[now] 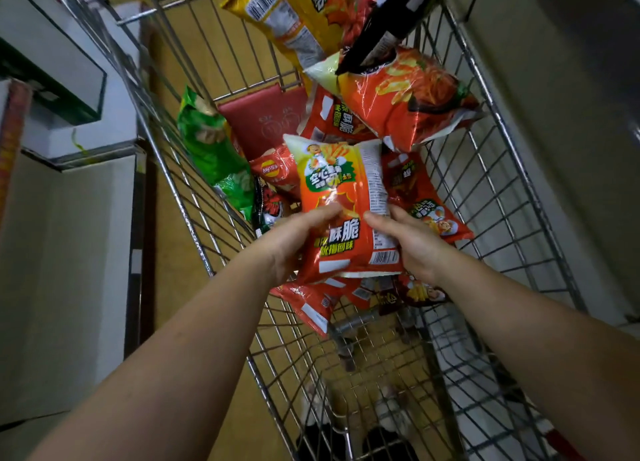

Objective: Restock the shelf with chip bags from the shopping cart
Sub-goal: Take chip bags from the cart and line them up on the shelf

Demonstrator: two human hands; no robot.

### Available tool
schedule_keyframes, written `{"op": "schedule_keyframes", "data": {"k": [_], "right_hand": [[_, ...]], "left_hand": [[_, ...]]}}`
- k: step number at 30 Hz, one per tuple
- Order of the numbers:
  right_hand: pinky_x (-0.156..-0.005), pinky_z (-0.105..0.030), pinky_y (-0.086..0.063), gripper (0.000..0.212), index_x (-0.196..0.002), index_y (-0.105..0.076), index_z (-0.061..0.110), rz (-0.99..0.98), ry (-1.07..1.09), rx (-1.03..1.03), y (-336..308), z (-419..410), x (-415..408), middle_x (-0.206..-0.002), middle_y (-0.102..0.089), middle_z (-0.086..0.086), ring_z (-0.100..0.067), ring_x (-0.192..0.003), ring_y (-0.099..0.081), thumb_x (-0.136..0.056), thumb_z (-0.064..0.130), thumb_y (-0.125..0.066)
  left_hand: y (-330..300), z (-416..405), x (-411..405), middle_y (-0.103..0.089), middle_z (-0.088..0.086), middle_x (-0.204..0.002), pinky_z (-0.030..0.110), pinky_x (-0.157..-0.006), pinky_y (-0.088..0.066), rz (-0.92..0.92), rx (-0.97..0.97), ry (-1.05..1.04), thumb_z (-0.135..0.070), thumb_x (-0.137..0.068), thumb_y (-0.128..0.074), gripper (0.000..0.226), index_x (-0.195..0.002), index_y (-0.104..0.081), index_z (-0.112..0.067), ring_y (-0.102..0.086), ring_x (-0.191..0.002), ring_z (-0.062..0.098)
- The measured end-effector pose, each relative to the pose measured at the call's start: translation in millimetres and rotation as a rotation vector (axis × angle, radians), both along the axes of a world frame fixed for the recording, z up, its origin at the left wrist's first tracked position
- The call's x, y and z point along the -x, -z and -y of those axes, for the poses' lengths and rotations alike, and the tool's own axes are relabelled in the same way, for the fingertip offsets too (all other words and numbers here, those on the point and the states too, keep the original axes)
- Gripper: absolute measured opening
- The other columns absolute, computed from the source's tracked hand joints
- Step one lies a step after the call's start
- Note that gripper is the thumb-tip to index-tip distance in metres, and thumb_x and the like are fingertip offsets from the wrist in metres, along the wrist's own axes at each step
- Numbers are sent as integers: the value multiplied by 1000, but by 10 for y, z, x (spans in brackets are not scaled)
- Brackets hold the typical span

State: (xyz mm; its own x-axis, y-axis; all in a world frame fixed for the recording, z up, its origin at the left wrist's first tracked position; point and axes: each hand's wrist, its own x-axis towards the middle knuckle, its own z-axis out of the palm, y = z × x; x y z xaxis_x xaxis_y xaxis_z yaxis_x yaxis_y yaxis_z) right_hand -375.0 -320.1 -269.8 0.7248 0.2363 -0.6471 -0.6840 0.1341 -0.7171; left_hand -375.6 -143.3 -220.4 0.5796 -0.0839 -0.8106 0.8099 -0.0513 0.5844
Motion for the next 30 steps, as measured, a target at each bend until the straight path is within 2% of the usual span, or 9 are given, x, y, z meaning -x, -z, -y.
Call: {"op": "schedule_keyframes", "data": {"k": [4, 14, 16, 19, 22, 24, 26, 28, 30], "right_hand": [[-70, -29, -54, 62, -135, -43, 23, 23, -64, -7, 4, -28, 68, -109, -67, -2, -16, -89, -68, -78, 23, -67], [-79, -30, -51, 67, -142, -35, 25, 29, -121, 122, 111, -127, 93, -131, -55, -4, -16, -104, -61, -83, 27, -66], [-88, -33, -49, 70, -143, -33, 25, 103, -126, 263, 110, -179, 66, -139, -45, -5, -19, -114, -54, -83, 25, -69], [-75, -18, -46, 65, -143, -32, 26, 178, -117, 229, 8, -309, 45, -129, -49, -1, -10, -102, -53, -86, 32, -64], [-100, -42, -41, 92, -144, -27, 29, 94, -115, 118, -10, -394, 17, -130, -52, 3, -16, -116, -50, -68, 64, -63], [-104, -52, -38, 99, -143, -31, 29, -3, -76, 65, 14, -386, 4, -132, -54, -3, -24, -117, -53, -57, 64, -64], [-96, -48, -47, 76, -130, -50, 21, -120, -22, -71, 43, -311, -7, -114, -67, -8, -26, -100, -65, -62, 52, -66], [-81, -39, -55, 45, -105, -63, 15, -181, 23, -192, 51, -229, 14, -88, -73, -9, -24, -78, -70, -68, 40, -61], [-67, -32, -58, 34, -95, -66, 15, -184, 78, -253, 46, -163, 46, -77, -73, -7, -22, -67, -70, -68, 34, -57]], "left_hand": [[66, -2, 45, -69, 7, -112, 43, -92, -50, 47, -38, 2, -47, -48, -78, 84, -123, -55, -18, -66, -101, 27], [247, -54, 29, -69, 12, -109, 34, -65, -55, 28, -73, -124, -25, -74, -78, 59, -125, -52, -12, -68, -89, 27], [253, -53, 23, -67, 12, -111, 36, -69, -56, 58, -136, -178, -22, -73, -80, 60, -122, -49, -10, -67, -89, 28], [255, -30, 23, -61, 8, -117, 42, -86, -53, 141, -249, -173, -32, -71, -80, 72, -128, -39, -16, -63, -99, 27], [151, 22, -14, -58, 1, -110, 33, -79, -46, 181, -251, -136, -57, -83, -58, 61, -128, -43, -18, -59, -93, 19], [114, 31, -61, -64, 0, -96, 29, -72, -42, 181, -196, -188, -54, -94, -40, 44, -110, -59, -17, -58, -83, 14], [97, 40, -80, -59, -1, -76, 27, -66, -40, 188, -141, -249, -35, -98, -41, 27, -91, -61, -18, -52, -68, 13], [113, 36, -77, -57, 1, -78, 24, -58, -40, 192, -120, -288, -19, -95, -51, 8, -102, -56, -17, -50, -63, 12], [152, 3, -64, -60, 5, -97, 23, -54, -40, 159, -94, -295, -22, -89, -63, 36, -122, -48, -16, -53, -67, 11]]}}
